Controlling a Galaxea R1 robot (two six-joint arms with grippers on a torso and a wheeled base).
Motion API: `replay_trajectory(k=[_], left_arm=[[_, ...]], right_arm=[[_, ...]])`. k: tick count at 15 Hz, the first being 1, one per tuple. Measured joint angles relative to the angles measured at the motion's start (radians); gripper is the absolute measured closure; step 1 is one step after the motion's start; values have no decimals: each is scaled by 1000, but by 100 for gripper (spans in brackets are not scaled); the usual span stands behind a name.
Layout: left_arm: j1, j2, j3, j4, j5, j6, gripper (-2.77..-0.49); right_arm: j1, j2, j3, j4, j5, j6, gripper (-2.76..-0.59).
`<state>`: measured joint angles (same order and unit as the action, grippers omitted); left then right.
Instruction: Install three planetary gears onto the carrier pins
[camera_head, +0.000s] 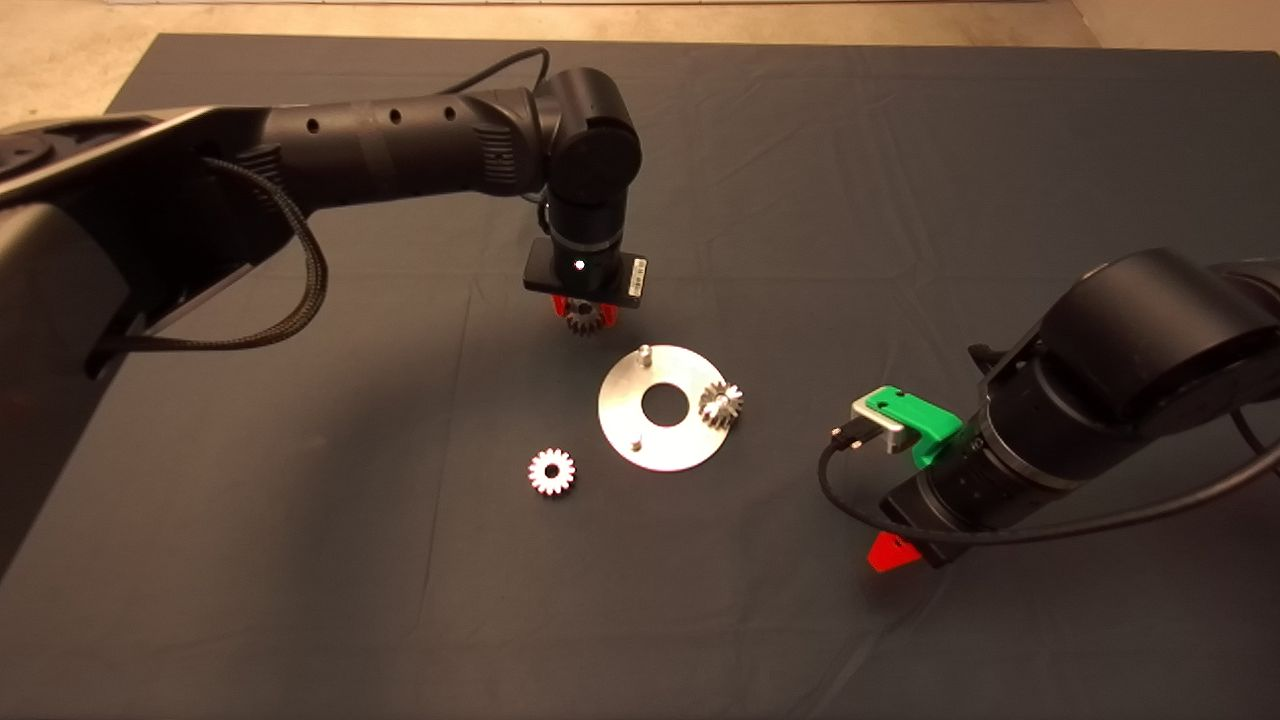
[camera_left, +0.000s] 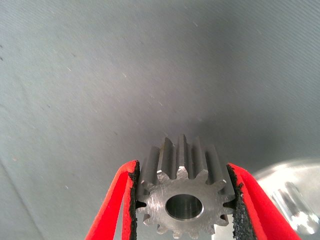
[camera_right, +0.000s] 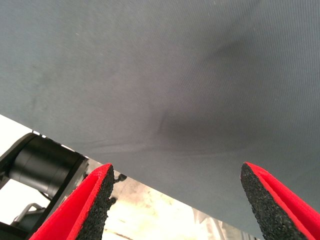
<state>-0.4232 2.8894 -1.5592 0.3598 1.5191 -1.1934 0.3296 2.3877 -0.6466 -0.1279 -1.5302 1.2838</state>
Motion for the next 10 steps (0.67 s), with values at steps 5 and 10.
replay_trajectory(k=[5, 10], left_arm=[[-16, 1, 75, -19, 0, -48, -91], [-18, 1, 92, -47, 0, -77, -91]], right_arm=[[0, -37, -2, 0, 0, 0, -187], [0, -132, 27, 17, -1, 0, -187]])
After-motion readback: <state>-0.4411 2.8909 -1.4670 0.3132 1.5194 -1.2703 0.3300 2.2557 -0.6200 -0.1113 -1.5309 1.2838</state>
